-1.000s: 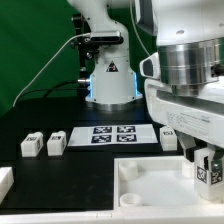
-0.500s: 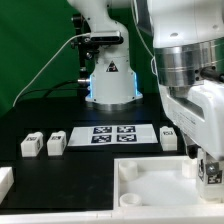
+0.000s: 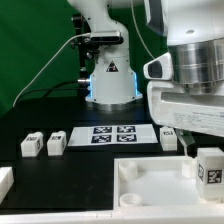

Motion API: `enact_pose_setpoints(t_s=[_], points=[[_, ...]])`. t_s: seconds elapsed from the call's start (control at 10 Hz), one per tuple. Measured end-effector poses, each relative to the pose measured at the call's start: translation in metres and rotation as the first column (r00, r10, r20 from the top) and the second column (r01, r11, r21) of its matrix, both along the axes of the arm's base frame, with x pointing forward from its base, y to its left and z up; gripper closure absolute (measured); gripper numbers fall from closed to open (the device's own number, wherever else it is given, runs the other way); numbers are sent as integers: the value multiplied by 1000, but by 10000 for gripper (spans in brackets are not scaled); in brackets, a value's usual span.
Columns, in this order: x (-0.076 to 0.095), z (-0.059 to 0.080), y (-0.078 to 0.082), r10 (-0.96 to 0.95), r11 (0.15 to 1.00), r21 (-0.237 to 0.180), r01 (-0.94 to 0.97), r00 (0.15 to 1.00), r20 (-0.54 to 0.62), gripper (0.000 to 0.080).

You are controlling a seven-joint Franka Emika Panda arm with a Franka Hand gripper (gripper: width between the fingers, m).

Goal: Assemble one leg

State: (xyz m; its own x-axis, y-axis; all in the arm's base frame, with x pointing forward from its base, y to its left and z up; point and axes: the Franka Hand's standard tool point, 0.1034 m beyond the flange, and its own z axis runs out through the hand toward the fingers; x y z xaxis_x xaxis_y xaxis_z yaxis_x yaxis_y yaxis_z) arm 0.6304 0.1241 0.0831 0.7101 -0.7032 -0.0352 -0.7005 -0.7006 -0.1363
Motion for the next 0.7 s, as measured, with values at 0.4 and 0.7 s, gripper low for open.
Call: enact_pose_setpoints(t_s=[0.4, 0.7], points=[[-1, -4, 1, 484, 874, -68, -481, 875, 28, 151], [1, -4, 1, 561, 826, -79, -557, 827, 34, 372]])
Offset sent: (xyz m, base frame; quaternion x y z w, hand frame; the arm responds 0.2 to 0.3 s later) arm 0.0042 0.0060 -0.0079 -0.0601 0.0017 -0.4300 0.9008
